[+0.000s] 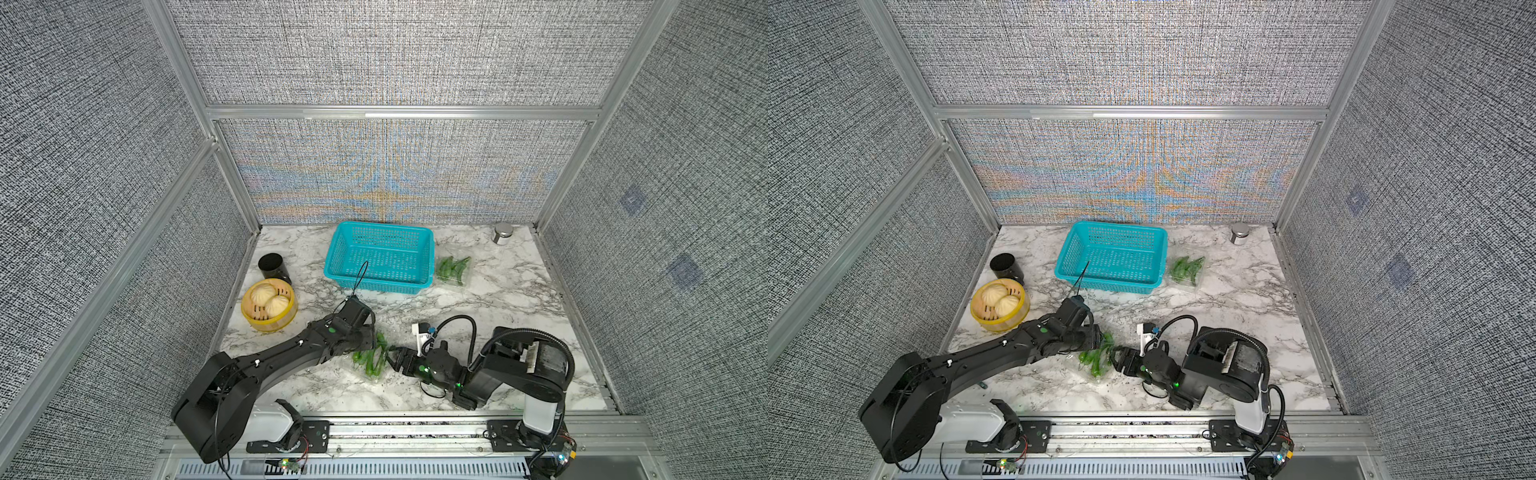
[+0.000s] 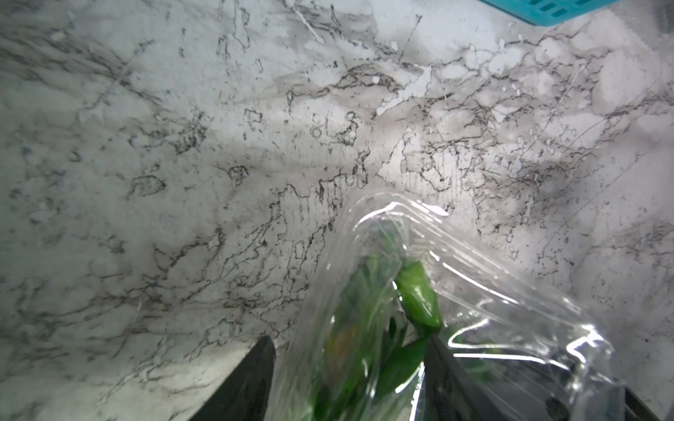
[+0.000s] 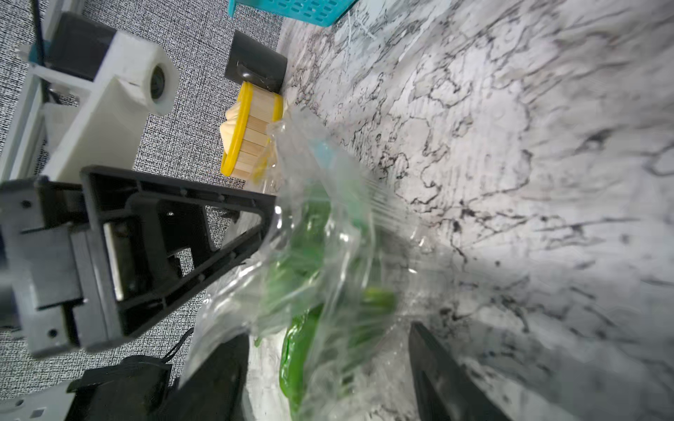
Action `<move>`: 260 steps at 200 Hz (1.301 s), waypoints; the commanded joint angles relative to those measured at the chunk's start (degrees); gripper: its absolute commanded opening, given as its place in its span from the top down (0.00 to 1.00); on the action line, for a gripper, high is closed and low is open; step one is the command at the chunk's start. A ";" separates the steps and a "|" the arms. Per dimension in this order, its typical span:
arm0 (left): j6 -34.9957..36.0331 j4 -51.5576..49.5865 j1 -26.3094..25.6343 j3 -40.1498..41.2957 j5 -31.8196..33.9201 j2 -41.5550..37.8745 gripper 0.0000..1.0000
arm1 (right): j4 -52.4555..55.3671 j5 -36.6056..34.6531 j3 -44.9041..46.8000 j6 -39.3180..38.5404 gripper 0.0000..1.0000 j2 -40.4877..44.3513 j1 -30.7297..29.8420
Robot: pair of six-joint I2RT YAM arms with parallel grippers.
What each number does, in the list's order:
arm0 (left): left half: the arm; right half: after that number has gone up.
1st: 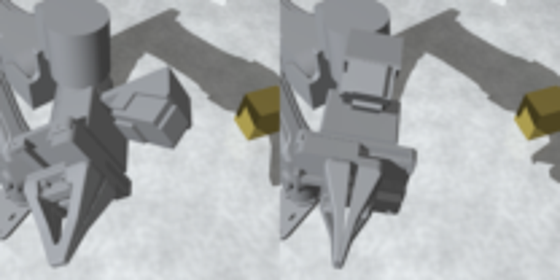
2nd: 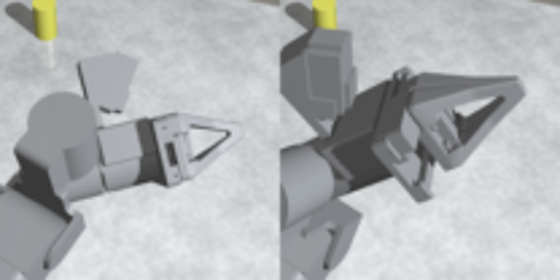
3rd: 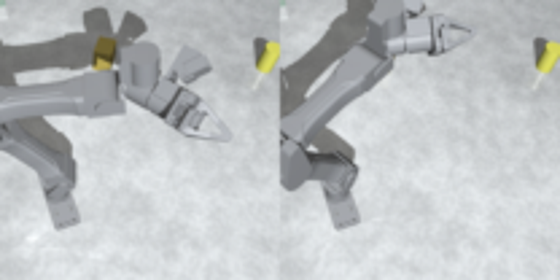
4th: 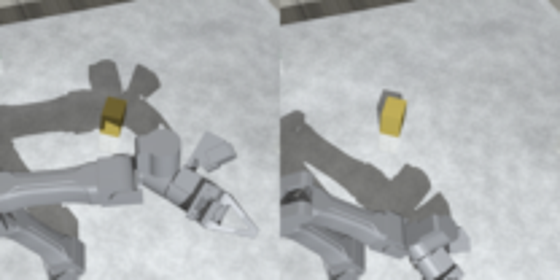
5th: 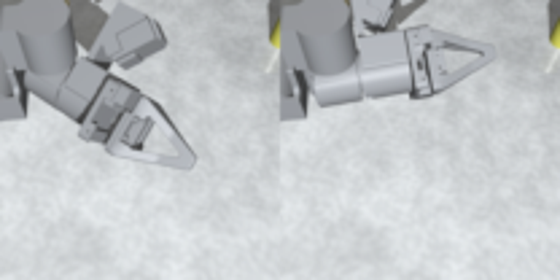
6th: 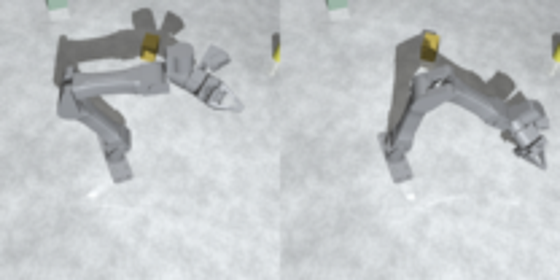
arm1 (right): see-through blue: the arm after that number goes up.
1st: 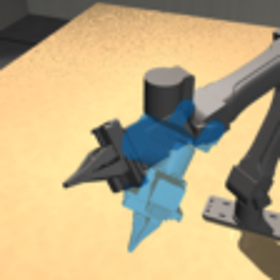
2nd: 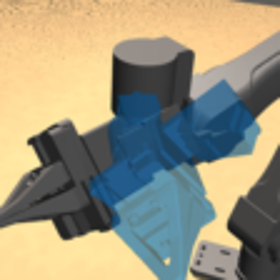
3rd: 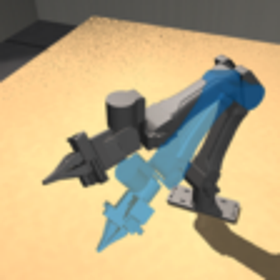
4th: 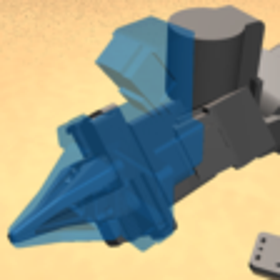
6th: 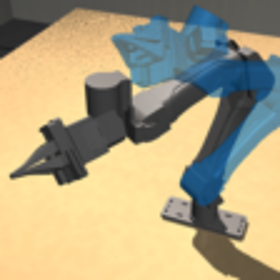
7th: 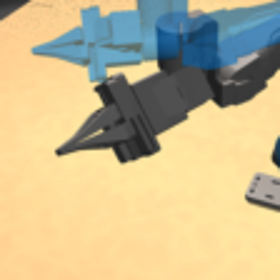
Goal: Take small green peppers out of containers
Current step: Adjust the packing box at the center of the board.
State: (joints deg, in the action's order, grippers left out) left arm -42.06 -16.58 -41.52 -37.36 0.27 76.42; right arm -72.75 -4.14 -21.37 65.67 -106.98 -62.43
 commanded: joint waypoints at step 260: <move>-4.85 -33.47 -4.16 -19.05 5.20 -3.55 0.09 | 29.62 5.35 -7.02 -7.76 0.92 12.23 0.91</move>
State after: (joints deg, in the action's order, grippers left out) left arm -40.95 -42.61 -45.01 -53.25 5.45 71.88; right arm -43.53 0.64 -27.79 59.61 -94.50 -61.23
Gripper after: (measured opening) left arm 0.913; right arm 0.140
